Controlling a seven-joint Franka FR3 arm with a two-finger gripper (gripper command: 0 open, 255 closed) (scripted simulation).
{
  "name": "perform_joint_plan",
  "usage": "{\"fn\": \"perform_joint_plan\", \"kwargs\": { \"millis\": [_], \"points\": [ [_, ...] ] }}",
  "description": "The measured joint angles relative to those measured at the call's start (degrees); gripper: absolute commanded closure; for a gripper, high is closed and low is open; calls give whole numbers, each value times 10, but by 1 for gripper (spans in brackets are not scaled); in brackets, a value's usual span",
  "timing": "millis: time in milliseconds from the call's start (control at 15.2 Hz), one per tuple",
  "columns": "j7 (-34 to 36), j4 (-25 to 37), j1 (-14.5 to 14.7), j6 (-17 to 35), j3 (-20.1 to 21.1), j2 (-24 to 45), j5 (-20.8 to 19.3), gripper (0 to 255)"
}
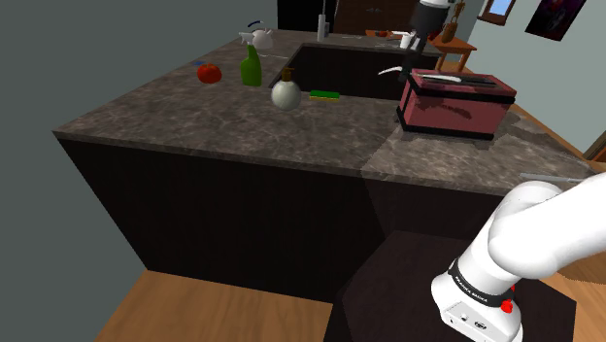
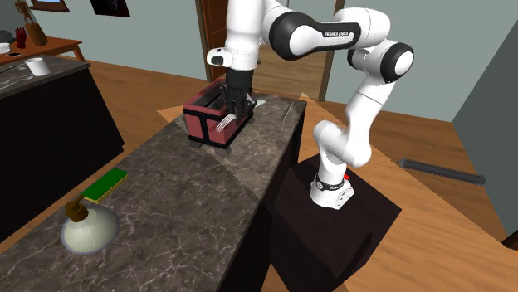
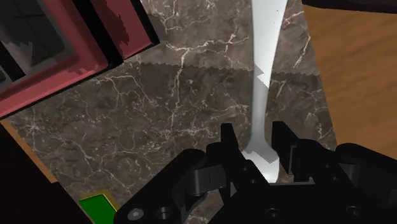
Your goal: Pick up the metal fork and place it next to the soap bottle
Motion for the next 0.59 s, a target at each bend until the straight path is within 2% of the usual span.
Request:
{"fn": "perform_joint_plan", "kwargs": {
  "millis": [594],
  "points": [
    [-24, 178, 13, 22, -29, 202, 35, 255]
  ]
}}
